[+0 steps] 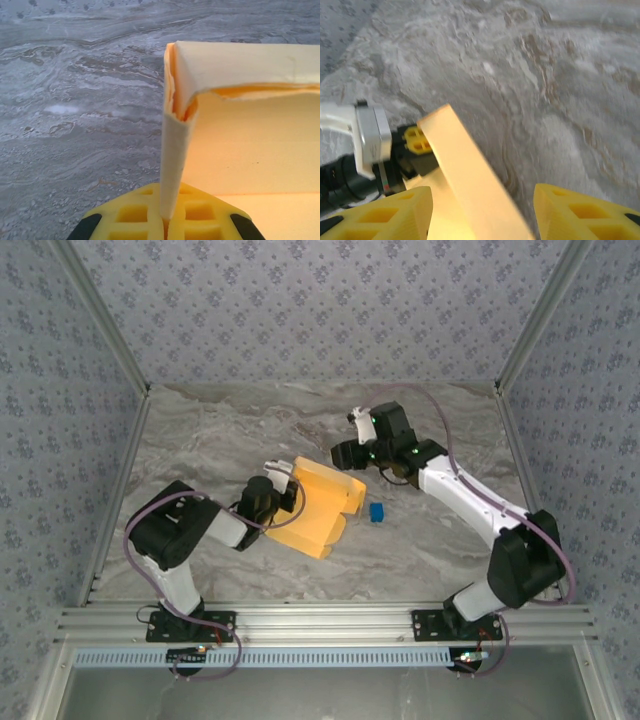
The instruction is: Fold the paper box
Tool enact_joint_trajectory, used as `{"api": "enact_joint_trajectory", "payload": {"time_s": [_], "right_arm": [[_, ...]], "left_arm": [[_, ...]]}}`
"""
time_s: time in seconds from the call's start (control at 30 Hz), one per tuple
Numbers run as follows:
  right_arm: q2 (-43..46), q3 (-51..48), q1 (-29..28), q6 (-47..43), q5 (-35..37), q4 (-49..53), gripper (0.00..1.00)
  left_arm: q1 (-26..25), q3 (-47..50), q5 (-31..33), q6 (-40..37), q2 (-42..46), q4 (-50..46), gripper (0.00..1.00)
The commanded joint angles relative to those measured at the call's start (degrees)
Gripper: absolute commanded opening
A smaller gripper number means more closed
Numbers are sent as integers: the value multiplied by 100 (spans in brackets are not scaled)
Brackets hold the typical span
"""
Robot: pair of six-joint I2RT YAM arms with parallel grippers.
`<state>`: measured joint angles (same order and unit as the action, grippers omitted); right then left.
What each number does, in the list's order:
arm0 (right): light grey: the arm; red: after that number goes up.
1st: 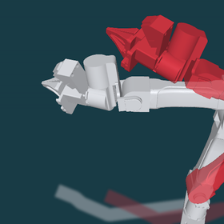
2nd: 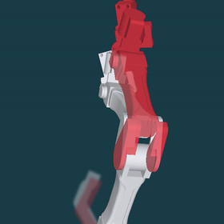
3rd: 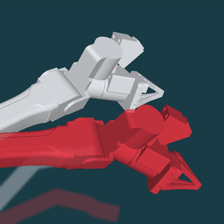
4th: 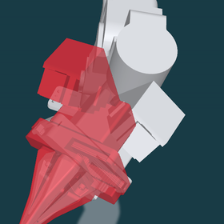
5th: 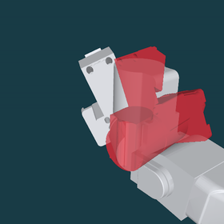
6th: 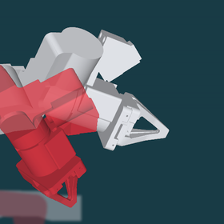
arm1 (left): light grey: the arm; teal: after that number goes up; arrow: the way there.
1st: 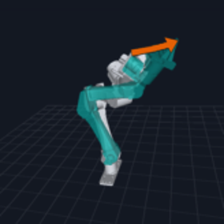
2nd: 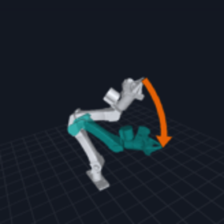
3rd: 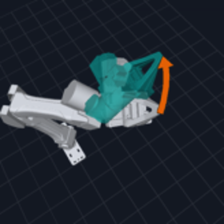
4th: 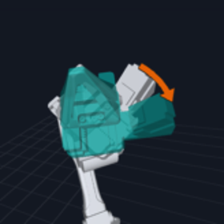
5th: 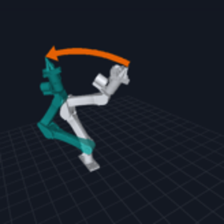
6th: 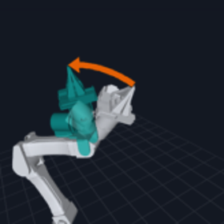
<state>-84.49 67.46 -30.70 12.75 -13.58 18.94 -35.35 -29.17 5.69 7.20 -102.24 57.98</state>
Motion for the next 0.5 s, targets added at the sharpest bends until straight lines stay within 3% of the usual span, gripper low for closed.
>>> {"api": "enact_joint_trajectory", "payload": {"time_s": [0.0, 0.2, 0.47], "right_arm": [[208, -131, -123, 480, 475, 588, 60], [236, 416, -181, 738, 532, 706, 64], [-323, 1324, -468, 957, 665, 1065, 63]], "left_arm": [[-67, -106, 564, 619, 469, -426, 1], [-293, -343, 1326, 976, 1244, -1744, 0], [-342, -567, 1656, 994, 1671, -2529, 0]]}}
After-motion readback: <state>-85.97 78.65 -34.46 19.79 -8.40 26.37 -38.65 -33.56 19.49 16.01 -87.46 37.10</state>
